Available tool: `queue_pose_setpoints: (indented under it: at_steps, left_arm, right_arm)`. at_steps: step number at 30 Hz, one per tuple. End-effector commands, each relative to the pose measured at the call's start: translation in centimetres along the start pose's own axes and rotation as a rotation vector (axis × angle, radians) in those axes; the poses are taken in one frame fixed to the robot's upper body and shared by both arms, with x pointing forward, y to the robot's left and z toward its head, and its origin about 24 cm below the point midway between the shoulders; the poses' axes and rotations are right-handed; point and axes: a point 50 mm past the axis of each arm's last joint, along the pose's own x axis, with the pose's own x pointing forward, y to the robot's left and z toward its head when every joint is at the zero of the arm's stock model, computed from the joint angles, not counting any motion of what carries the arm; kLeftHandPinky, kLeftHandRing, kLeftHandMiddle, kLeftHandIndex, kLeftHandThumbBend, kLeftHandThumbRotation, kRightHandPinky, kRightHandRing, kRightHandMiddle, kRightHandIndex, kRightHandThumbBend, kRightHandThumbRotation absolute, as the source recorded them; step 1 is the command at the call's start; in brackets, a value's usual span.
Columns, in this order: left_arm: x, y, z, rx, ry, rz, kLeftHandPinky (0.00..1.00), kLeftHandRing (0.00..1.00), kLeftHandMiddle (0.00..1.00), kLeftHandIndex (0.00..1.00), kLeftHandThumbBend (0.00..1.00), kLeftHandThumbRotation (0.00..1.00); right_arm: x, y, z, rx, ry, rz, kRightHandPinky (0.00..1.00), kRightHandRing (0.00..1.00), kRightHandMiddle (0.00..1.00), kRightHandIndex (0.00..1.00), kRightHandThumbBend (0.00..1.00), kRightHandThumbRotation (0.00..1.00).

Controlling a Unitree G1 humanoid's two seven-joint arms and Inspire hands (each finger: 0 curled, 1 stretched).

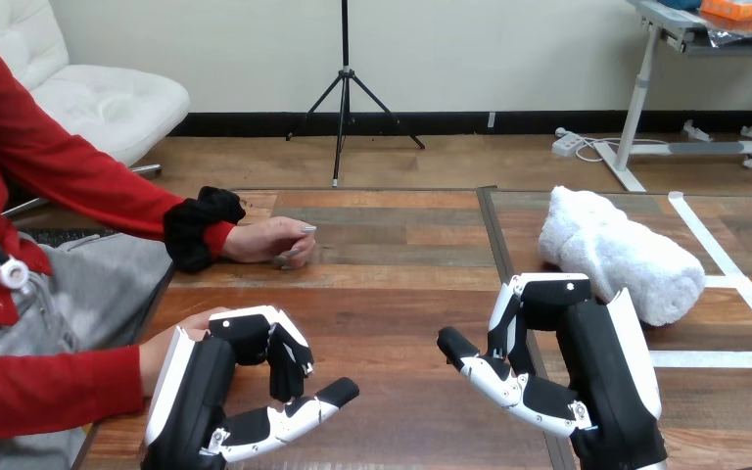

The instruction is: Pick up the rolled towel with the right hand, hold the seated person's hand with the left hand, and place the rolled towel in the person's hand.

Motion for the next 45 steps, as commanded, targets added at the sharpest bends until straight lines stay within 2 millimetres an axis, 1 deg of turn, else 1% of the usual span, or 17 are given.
queue_pose_setpoints:
  at_steps: [1, 8, 19, 26, 32, 36, 41, 44, 45]
  left_arm:
    - [1.59, 0.45, 0.80, 0.032, -0.073, 0.015, 0.08, 0.12, 0.19, 0.23, 0.64, 0.15]
    - [1.57, 0.50, 0.86, 0.049, -0.073, 0.011, 0.06, 0.10, 0.15, 0.19, 0.62, 0.16]
    - [1.47, 0.55, 0.91, 0.056, -0.068, 0.002, 0.03, 0.06, 0.12, 0.13, 0.59, 0.13]
    - [1.43, 0.59, 0.96, 0.061, -0.071, -0.003, 0.02, 0.06, 0.11, 0.12, 0.58, 0.11]
    - [1.40, 0.60, 0.98, 0.061, -0.070, -0.005, 0.02, 0.06, 0.12, 0.13, 0.58, 0.12]
    - [1.42, 0.57, 1.05, 0.057, -0.080, -0.002, 0.02, 0.07, 0.12, 0.14, 0.59, 0.12]
    - [1.47, 0.55, 1.12, 0.049, -0.099, 0.000, 0.05, 0.09, 0.15, 0.18, 0.60, 0.11]
    - [1.52, 0.42, 1.09, 0.021, -0.103, 0.003, 0.08, 0.13, 0.19, 0.23, 0.62, 0.13]
    - [1.54, 0.36, 1.08, 0.007, -0.105, 0.004, 0.12, 0.16, 0.23, 0.26, 0.64, 0.13]
  right_arm:
    - [0.45, 0.24, 0.24, 0.012, -0.035, -0.020, 0.00, 0.00, 0.02, 0.00, 0.33, 0.00]
    - [0.38, 0.27, 0.16, 0.012, -0.033, -0.021, 0.00, 0.00, 0.02, 0.00, 0.31, 0.00]
    - [0.26, 0.34, 0.09, 0.018, -0.029, -0.023, 0.00, 0.00, 0.02, 0.00, 0.30, 0.00]
    - [0.14, 0.36, 0.01, 0.023, -0.027, -0.024, 0.00, 0.00, 0.02, 0.00, 0.30, 0.00]
    - [0.04, 0.42, -0.06, 0.028, -0.023, -0.028, 0.00, 0.00, 0.02, 0.00, 0.30, 0.00]
    - [-0.01, 0.44, -0.07, 0.028, -0.020, -0.029, 0.00, 0.00, 0.02, 0.00, 0.32, 0.00]
    - [-0.05, 0.49, -0.05, 0.032, -0.018, -0.030, 0.00, 0.00, 0.03, 0.00, 0.33, 0.00]
    - [-0.09, 0.51, -0.06, 0.030, -0.016, -0.038, 0.00, 0.00, 0.03, 0.00, 0.34, 0.00]
    - [-0.10, 0.52, -0.07, 0.030, -0.014, -0.043, 0.00, 0.00, 0.03, 0.01, 0.35, 0.00]
